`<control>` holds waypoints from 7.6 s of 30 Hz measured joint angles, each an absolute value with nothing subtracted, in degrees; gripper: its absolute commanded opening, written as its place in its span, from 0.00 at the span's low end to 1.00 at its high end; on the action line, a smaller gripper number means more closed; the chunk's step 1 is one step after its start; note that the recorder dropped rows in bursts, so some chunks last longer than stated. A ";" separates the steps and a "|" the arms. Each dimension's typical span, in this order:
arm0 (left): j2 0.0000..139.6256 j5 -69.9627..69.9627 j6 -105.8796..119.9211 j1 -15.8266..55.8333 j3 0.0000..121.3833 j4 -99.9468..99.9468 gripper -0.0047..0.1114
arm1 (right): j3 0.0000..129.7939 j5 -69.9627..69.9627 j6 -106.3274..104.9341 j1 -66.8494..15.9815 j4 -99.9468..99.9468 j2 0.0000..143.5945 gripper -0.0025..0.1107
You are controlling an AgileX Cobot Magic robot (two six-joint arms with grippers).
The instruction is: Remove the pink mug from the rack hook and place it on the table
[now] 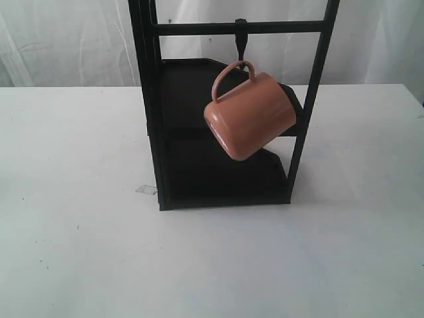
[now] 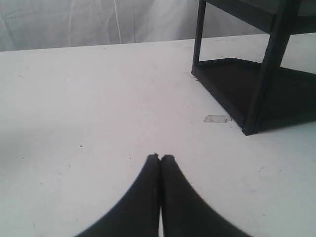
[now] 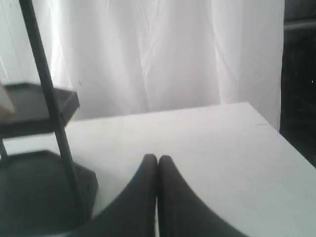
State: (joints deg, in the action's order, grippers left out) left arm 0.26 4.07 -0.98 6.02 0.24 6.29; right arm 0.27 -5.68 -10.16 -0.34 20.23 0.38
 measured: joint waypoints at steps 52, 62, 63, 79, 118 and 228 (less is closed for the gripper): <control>0.26 4.07 -0.98 6.02 0.24 6.29 0.04 | 43.27 -41.21 61.65 -8.56 -86.95 41.62 0.02; 0.26 4.07 -0.98 6.02 0.24 6.29 0.04 | 40.69 -51.20 7.86 -8.56 -15.76 41.83 0.02; 0.26 4.07 -0.98 6.02 0.24 6.29 0.04 | 40.60 -51.55 0.85 -8.56 -6.33 41.83 0.02; 0.26 4.07 -0.98 6.02 0.24 6.29 0.04 | 40.60 -32.27 -61.95 -8.56 58.95 44.33 0.55; 0.26 4.07 -0.98 6.02 0.24 6.29 0.04 | 43.09 -50.14 -107.50 -8.56 91.09 75.65 0.52; 0.26 4.07 -0.98 6.02 0.24 6.29 0.04 | 40.61 -39.97 -33.01 -18.31 10.10 82.58 0.02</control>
